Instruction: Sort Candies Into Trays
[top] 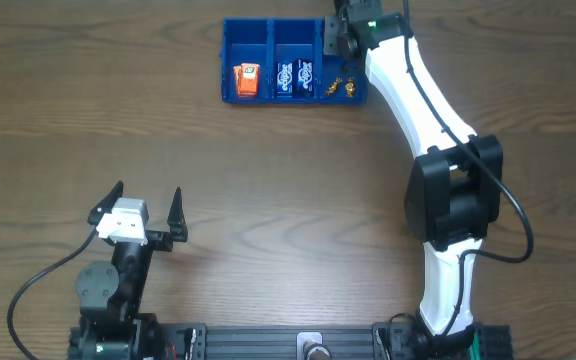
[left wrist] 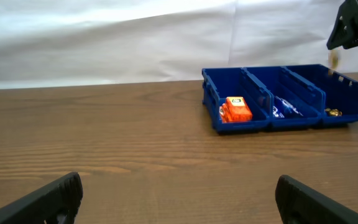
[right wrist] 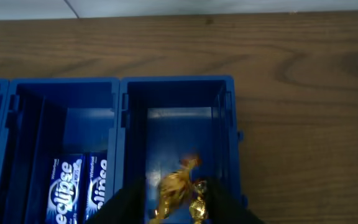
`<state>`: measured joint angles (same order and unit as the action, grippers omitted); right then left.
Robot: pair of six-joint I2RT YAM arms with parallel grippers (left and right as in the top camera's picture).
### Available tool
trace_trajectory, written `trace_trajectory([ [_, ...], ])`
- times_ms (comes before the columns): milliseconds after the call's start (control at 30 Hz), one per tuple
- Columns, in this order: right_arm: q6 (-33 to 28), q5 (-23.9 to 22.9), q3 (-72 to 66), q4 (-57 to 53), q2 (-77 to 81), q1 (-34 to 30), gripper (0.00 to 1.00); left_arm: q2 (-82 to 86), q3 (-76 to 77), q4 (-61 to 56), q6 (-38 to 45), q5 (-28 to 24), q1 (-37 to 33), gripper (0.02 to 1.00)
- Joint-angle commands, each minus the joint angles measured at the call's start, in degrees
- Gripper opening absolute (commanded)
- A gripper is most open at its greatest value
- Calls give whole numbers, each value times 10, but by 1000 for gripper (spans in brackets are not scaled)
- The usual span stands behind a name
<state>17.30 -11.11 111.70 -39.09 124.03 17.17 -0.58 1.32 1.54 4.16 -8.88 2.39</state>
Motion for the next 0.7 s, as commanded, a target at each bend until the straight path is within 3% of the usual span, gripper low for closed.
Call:
trace_trajectory([
  [33,-3,18,15,-2,10,-1,454,4,-10,20,1,-11,-2,998],
  [367,-44,19,-27,-16,-38,-23,592,4,-10,20,1,-11,-2,998],
  [467,-56,6,-95,16,-109,-40,700,4,-10,20,1,-11,-2,998],
  [600,-72,7,-233,90,-246,-63,1000,4,-10,20,1,-11,-2,998],
  [700,-73,8,-356,135,-372,-73,998,4,-10,20,1,-11,-2,998],
])
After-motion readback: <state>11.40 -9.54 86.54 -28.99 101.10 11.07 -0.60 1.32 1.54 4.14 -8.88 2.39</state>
